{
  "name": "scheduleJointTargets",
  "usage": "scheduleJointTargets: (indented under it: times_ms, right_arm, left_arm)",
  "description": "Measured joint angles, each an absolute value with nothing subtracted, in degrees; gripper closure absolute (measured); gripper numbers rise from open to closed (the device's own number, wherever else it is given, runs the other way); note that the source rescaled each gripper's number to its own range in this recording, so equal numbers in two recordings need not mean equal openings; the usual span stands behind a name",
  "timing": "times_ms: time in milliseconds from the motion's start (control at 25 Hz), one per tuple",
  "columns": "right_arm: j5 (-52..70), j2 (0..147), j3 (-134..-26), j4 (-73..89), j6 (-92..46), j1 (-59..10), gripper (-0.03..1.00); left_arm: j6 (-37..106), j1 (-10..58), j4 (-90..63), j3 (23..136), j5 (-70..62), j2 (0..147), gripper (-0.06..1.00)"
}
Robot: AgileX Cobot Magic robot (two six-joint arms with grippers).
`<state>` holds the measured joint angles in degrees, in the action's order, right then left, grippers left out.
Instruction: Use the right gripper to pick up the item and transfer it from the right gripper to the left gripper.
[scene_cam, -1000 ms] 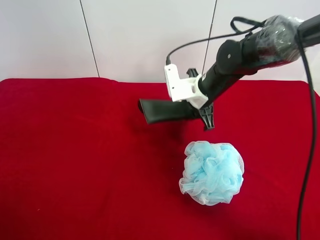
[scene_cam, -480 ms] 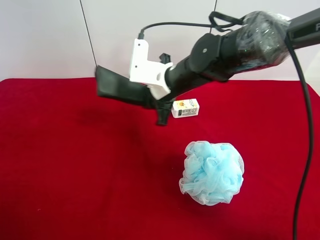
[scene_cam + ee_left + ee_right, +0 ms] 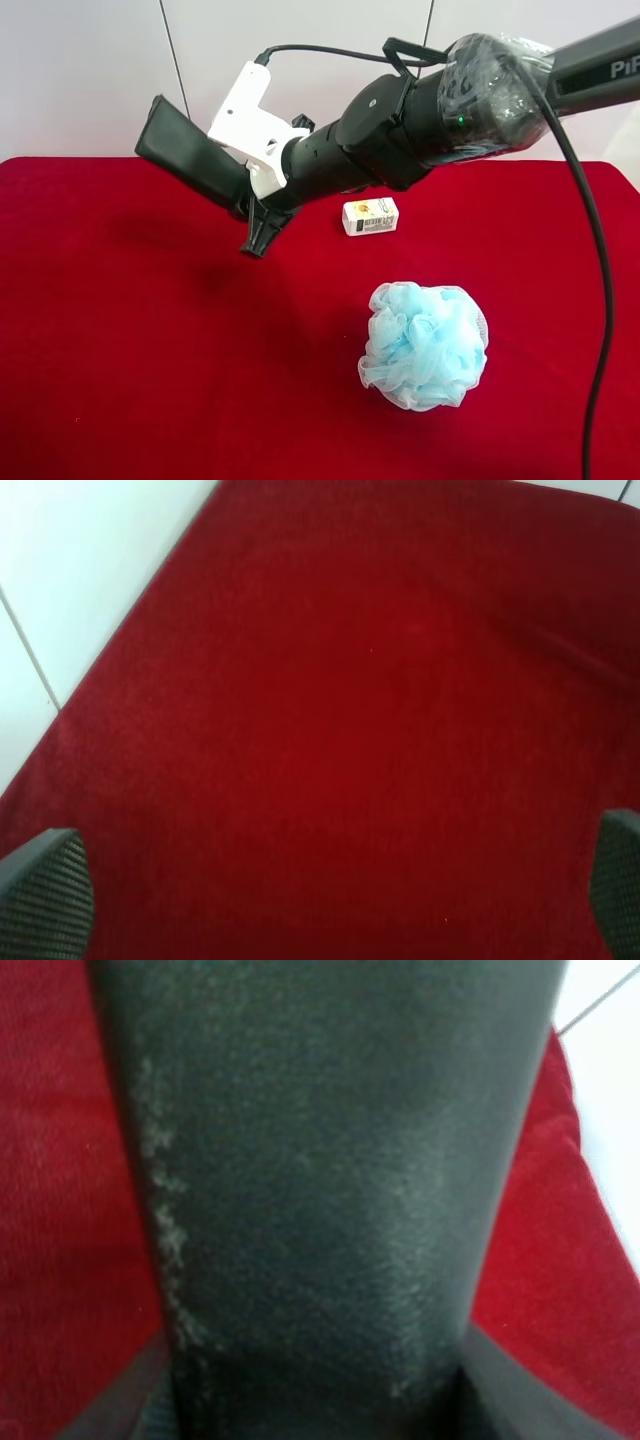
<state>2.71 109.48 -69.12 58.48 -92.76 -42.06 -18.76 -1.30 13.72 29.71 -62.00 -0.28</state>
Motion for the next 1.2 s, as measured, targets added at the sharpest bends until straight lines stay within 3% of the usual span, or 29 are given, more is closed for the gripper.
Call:
scheduleJointTargets:
  times_ms: [320,520,1200]
  right_arm:
    - [2.77,109.48,-71.69,62.76,-92.76,-42.06,0.94]
    - [3.00,109.48,-71.69,62.83,-92.76,-42.06,0.94]
    - [4.15,109.48,-71.69,67.69,-92.76,-42.06,0.96]
  left_arm:
    - [-18.76,-1.30,11.88,29.95,-61.19,-0.28,-0.06]
    - [-17.99,-1.30,5.07,30.44,-53.82,3.88,-0.06]
    - [6.05,-1.30,-28.33,30.51,-20.52,43.97,-0.06]
